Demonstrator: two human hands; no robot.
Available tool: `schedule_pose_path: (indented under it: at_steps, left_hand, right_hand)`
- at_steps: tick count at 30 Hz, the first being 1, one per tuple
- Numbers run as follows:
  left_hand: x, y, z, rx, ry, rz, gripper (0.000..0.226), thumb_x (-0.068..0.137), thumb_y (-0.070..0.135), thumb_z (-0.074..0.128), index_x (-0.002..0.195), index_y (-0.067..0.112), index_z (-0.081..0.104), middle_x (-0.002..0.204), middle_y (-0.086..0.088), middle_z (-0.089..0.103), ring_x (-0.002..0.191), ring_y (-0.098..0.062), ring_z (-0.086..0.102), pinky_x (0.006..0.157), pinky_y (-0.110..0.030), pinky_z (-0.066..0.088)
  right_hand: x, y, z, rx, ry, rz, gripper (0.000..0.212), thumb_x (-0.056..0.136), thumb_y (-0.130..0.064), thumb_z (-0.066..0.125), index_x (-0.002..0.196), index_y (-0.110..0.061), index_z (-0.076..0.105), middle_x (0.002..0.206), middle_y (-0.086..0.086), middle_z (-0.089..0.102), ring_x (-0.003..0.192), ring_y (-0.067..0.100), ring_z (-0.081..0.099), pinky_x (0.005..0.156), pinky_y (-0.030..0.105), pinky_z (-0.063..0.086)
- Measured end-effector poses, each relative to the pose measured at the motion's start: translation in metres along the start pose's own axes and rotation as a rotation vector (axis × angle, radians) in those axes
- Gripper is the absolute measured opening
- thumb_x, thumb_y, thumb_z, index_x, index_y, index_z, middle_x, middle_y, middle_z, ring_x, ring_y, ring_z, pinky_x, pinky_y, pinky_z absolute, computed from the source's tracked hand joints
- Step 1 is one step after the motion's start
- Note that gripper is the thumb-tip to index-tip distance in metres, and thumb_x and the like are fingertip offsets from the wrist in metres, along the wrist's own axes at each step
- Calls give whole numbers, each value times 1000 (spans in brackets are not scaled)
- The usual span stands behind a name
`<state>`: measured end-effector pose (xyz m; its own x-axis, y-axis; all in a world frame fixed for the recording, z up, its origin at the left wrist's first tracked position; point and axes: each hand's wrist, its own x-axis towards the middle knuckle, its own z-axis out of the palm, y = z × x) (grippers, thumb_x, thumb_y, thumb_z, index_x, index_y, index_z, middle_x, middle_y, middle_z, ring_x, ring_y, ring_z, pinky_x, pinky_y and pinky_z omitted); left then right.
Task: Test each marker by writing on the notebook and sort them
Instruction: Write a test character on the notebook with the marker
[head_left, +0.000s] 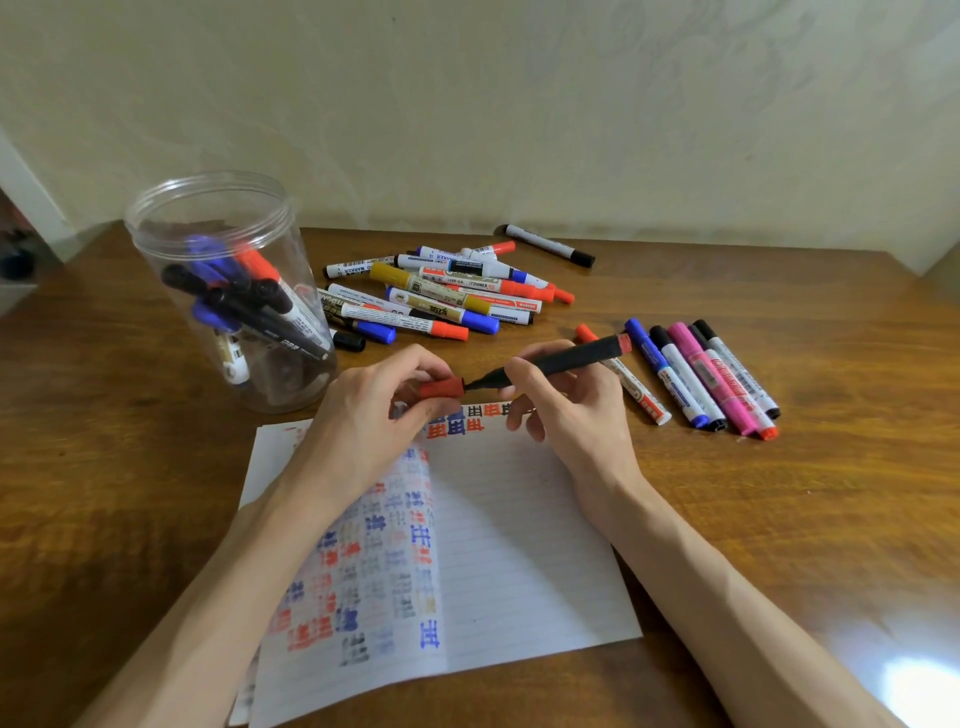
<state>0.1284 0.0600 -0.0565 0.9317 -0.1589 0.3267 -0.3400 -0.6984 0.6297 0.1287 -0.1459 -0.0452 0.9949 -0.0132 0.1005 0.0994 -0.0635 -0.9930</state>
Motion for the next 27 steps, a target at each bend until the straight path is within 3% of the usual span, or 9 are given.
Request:
schedule_pose_path:
  at_steps: [4,7,12,16,22,25,27]
  left_hand:
    - [0,3,1,0,-17,10,27,87,30,76,112,29,67,105,16,71,98,-1,68,74,-6,52]
    - [-1,5,-1,-56,-30,12,33,84,45,65,112,29,67,103,16,73,98,1,69,76,-10,55]
    - [-1,1,-1,-50,-21,0,23,91,29,72,113,29,65,104,16,70,98,2,68,75,-6,54]
    - [-1,-1,0,-67,-16,-4,24,91,32,69,114,27,64,109,16,68,95,6,65,75,-5,53]
    - [0,-5,-5,-14,-20,11,37,85,51,56,114,30,64,107,18,67,99,-1,67,76,-18,58]
    - [-1,-2,-4,11,-39,51,40,85,52,55,115,28,66,106,18,66,93,5,63,71,-10,55]
    - [-2,1,-3,4,-45,80,43,85,54,54,115,26,68,102,20,64,88,13,59,70,-4,52]
  right_hand:
    - [-1,-1,1,-7,-65,-17,7,97,-19,74,98,-13,72,85,6,78,67,20,73,56,28,51]
    - [-1,1,0,-14,-127,-21,11,95,-24,78,100,-15,73,86,3,78,69,17,71,59,22,51]
    - [2,1,-5,60,-176,82,23,93,-33,79,109,-16,77,80,3,73,70,15,62,60,26,50]
    - [8,-5,-12,253,-106,217,26,102,-30,67,113,-8,72,84,14,75,68,21,64,61,31,49]
    - [14,-6,-39,-222,-301,-14,21,91,-31,77,104,-15,74,87,3,79,74,18,74,65,27,60]
    - [16,-4,-42,-479,-370,-132,24,86,-40,78,105,-26,73,88,-12,76,81,6,73,66,19,57]
    - [15,-1,-38,-483,-367,-180,25,85,-39,81,105,-28,73,92,-18,73,85,0,71,66,14,55]
